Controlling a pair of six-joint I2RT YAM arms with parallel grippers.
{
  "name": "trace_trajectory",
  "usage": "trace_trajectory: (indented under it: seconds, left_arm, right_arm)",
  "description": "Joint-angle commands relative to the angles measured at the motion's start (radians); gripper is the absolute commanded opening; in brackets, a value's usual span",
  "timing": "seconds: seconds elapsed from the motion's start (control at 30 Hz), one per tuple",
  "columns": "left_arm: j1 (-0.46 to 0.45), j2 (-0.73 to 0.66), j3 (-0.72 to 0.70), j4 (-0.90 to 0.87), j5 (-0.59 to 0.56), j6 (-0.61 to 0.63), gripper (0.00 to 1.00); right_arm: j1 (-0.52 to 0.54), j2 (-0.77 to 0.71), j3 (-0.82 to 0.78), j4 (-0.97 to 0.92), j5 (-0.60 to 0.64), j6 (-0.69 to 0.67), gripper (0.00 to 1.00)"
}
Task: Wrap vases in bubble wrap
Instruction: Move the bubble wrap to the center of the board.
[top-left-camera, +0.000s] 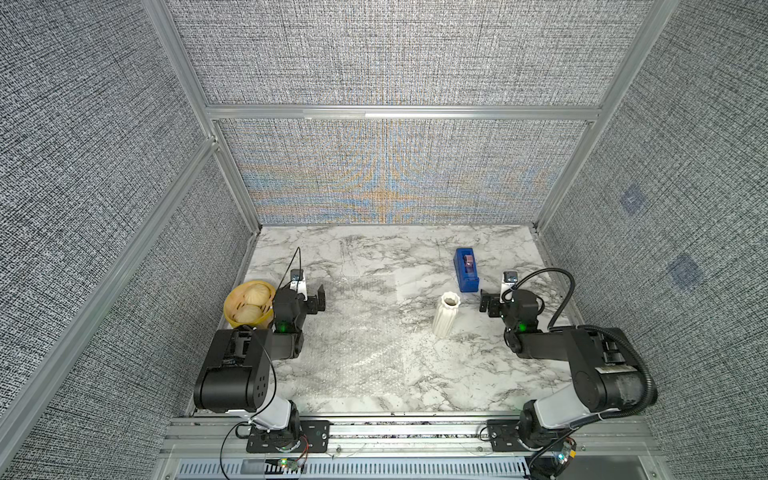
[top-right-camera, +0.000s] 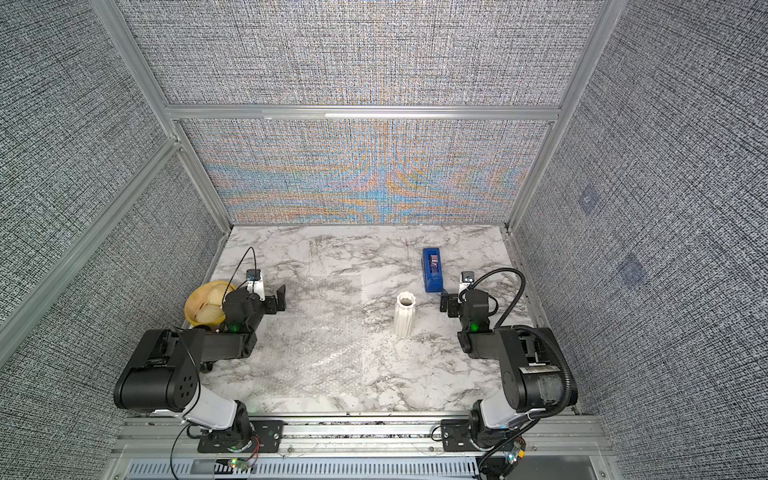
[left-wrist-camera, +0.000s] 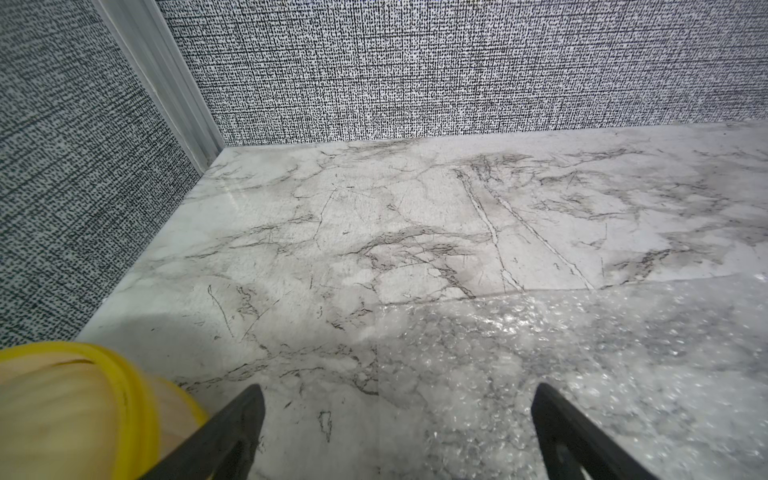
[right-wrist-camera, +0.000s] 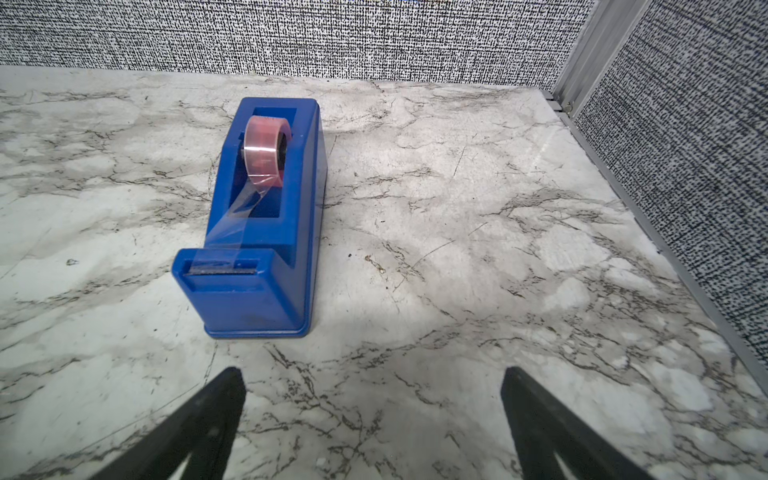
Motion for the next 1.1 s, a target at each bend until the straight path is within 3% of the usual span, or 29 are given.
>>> trace_trajectory:
  seconds: [0.0, 0.1, 0.23, 0.33, 0.43, 0.57, 0.67, 0.87, 0.97, 1.07]
  left_arm:
    - [0.001, -0.013, -0.006, 0.028, 0.011, 0.008, 1.0]
    - [-0.003, -0.134, 0.002, -0.089, 0.005, 0.018, 0.99]
    - [-0.018, -0.335, 0.041, -0.29, -0.07, -0.042, 1.0]
    - [-0.021, -0.456, 0.096, -0.405, -0.098, -0.206, 1.0]
    - [-0.022, -0.532, 0.218, -0.666, -0.13, -0.432, 1.0]
    - [-0.021, -0.609, 0.356, -1.038, -0.19, -0.626, 1.0]
    - [-0.017, -0.673, 0.355, -1.196, -0.22, -0.761, 1.0]
    - [-0.015, -0.71, 0.319, -1.168, 0.014, -0.63, 1.0]
    - [-0.029, -0.681, 0.347, -1.245, 0.039, -0.636, 1.0]
    - [-0.105, -0.635, 0.392, -1.336, 0.008, -0.62, 1.0]
  right_arm:
    - [0.001, -0.008, -0.01, 0.044, 0.009, -0.002, 0.99]
    - [0.001, -0.091, -0.033, 0.025, 0.026, -0.002, 0.99]
    - [0.005, -0.295, 0.048, -0.279, 0.023, -0.012, 0.99]
    - [0.006, -0.437, 0.138, -0.509, 0.031, 0.064, 0.99]
    - [0.006, -0.546, 0.261, -0.738, 0.0, 0.19, 0.99]
    - [-0.01, -0.636, 0.41, -1.092, 0.089, 0.457, 0.99]
    - [-0.053, -0.654, 0.454, -1.179, -0.037, 0.445, 0.99]
    - [-0.002, -0.604, 0.577, -1.38, -0.112, 0.36, 0.99]
    - [0.047, -0.605, 0.593, -1.422, -0.113, 0.351, 0.99]
    - [0.089, -0.612, 0.593, -1.446, -0.097, 0.358, 0.99]
